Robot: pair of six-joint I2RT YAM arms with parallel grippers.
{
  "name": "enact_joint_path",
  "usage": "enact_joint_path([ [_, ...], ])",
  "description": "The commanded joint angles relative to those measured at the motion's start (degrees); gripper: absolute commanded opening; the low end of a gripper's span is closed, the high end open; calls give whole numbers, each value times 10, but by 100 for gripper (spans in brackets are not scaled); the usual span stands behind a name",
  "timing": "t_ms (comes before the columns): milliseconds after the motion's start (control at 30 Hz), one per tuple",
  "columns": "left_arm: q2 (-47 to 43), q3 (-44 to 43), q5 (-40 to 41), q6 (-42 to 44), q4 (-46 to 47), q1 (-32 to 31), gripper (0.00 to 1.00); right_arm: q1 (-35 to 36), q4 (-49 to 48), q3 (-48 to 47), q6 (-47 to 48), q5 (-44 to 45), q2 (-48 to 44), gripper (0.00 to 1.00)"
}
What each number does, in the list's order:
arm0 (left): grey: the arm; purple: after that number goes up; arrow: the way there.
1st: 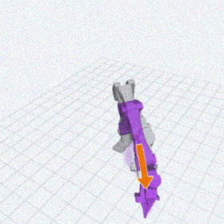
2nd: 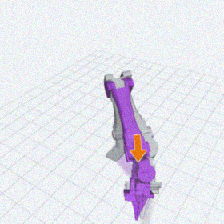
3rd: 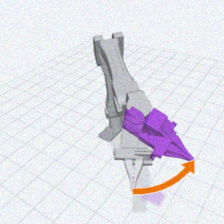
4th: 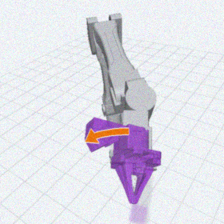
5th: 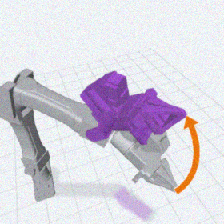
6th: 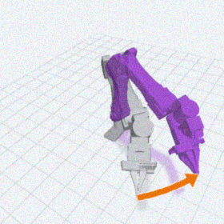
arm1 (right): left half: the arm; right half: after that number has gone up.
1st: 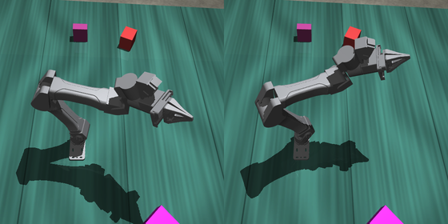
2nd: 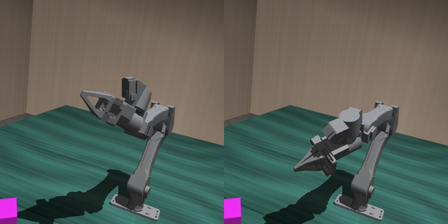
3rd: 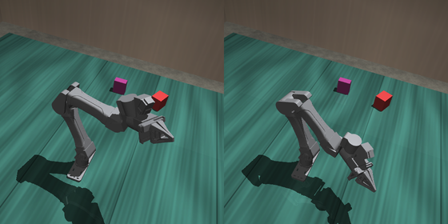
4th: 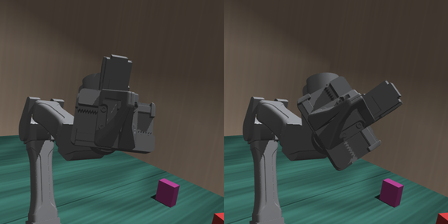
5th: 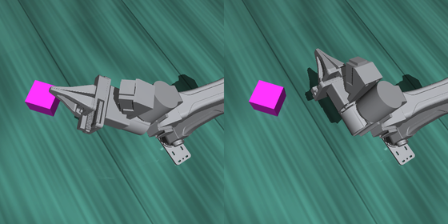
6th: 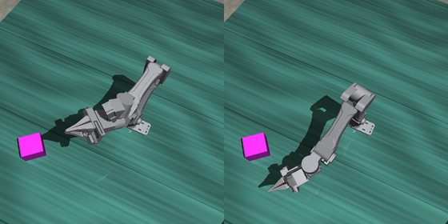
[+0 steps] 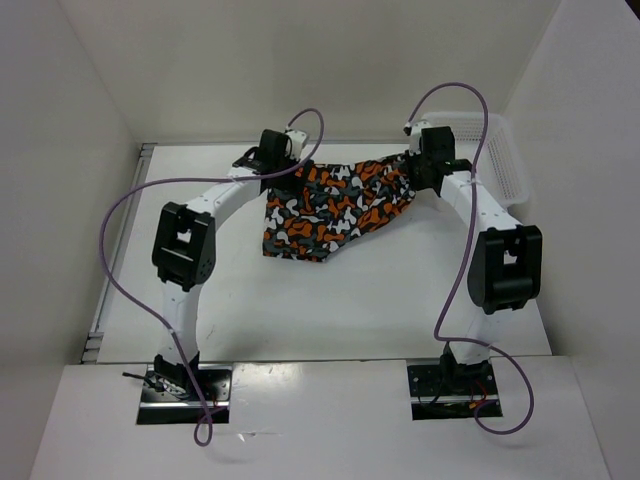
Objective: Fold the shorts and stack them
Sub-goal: Fold the shorts
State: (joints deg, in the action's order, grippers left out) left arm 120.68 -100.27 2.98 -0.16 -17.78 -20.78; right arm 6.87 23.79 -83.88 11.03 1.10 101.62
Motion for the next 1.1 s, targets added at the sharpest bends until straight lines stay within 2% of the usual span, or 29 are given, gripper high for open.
enact_joint_path([
  [0, 46, -48, -59, 2, 2, -16, 99, 4, -40, 4, 35, 28, -12, 0],
  [100, 93, -83, -114, 2, 2, -45, 99, 4, -47, -2, 40, 35, 1, 0],
  [267, 158, -148, -85, 2, 33, -110, 99, 4, -47, -33, 40, 15, 18, 0],
  [333, 174, -161, -77, 2, 54, -117, 99, 4, -47, -39, 40, 15, 23, 0],
  [567, 203, -121, -54, 2, 64, -128, 99, 4, -47, -52, 34, 21, 29, 0],
  [733, 150, -157, -82, 2, -21, -97, 99, 4, -53, -80, 50, 44, 34, 0],
  [867, 45, -128, -107, 2, -66, -54, 99, 9, -64, -99, 96, 64, 34, 0],
  [967, 5, -70, -59, 2, -81, -28, 99, 44, -77, -94, 147, 95, 34, 0],
  [1000, 0, -46, -17, 2, -66, -22, 99, 55, -84, -94, 159, 102, 34, 0],
  [1067, -5, 14, 8, 2, -58, 2, 99, 89, -89, -88, 193, 123, 34, 0],
])
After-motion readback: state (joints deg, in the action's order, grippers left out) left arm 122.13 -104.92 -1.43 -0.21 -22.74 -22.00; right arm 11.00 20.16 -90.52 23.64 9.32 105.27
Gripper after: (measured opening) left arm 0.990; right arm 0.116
